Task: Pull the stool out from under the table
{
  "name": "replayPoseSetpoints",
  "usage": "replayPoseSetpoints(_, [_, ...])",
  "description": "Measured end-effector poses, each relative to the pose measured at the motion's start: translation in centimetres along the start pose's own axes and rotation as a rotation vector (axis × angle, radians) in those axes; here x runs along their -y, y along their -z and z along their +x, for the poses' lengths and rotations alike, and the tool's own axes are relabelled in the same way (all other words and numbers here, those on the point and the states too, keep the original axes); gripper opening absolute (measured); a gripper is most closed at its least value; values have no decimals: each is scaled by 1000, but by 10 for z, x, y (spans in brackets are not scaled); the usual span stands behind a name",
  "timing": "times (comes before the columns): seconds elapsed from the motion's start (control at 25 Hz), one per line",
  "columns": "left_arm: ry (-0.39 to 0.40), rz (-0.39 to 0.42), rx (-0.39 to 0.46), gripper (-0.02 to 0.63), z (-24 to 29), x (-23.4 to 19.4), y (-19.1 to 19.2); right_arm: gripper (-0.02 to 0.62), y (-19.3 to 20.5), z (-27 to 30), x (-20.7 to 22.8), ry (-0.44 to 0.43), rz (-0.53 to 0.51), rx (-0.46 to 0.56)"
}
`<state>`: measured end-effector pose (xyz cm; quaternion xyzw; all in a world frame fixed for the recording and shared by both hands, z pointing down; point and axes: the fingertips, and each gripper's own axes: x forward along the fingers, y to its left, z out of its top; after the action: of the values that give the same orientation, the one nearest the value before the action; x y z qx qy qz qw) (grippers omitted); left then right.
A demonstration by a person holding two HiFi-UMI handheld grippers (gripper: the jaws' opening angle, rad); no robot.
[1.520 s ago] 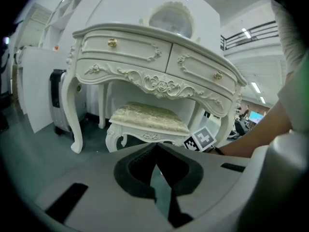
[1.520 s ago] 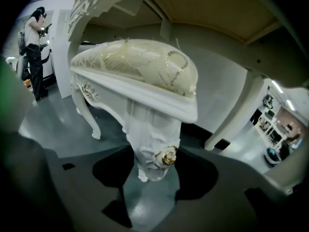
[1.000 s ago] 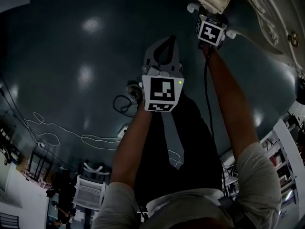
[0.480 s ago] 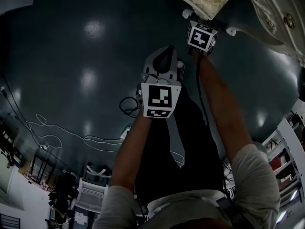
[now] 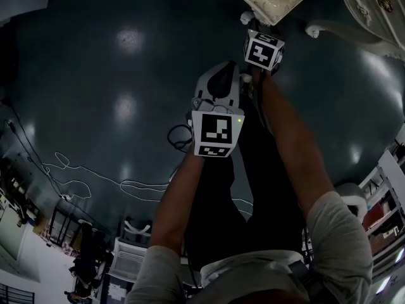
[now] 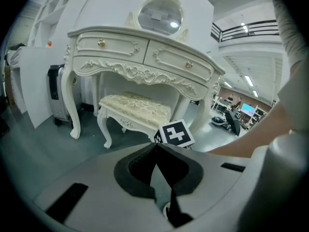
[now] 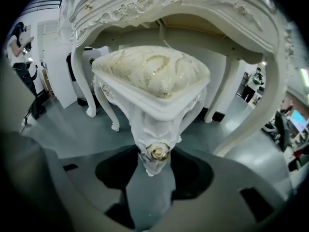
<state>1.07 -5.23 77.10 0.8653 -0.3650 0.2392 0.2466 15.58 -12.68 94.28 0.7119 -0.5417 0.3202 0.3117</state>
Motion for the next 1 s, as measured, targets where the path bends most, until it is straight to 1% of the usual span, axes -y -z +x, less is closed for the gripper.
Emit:
replayPoseSetpoints(0.24, [1,-5,-10,6,-17,-5,15,219,11,-13,-15,-8,23,1])
replayPoseSetpoints(0.4, [12,1,-7,6,-25,-4,19,190,22,-26,-29,-23,17,11])
replayPoseSetpoints(0.6, [13,4,-13,6,-37,-4,28,178,26,-32,-30,0,50,2])
replayPoseSetpoints(0.68, [9,2,-20,6,-40,-8,33,190,27,-30,-29,-15,72,12])
replayPoseSetpoints(0.76, [-3,-16,-25,6,-42,-15,38,211,28,-24,-29,-53,72,10])
replayPoseSetpoints(0.8, [-10,-28,-26,6,-41,-19,39,274,29,-20,-28,-74,72,7])
replayPoseSetpoints(0.84, [-15,-39,-26,6,-41,-21,41,287,28,-15,-27,-95,72,9])
replayPoseSetpoints(0.92, [-17,-53,-27,6,-38,-23,42,288,23,-8,-27,-127,52,29])
replayPoseSetpoints(1.0, [-14,-56,-27,6,-36,-24,41,288,14,-3,-31,-131,8,48])
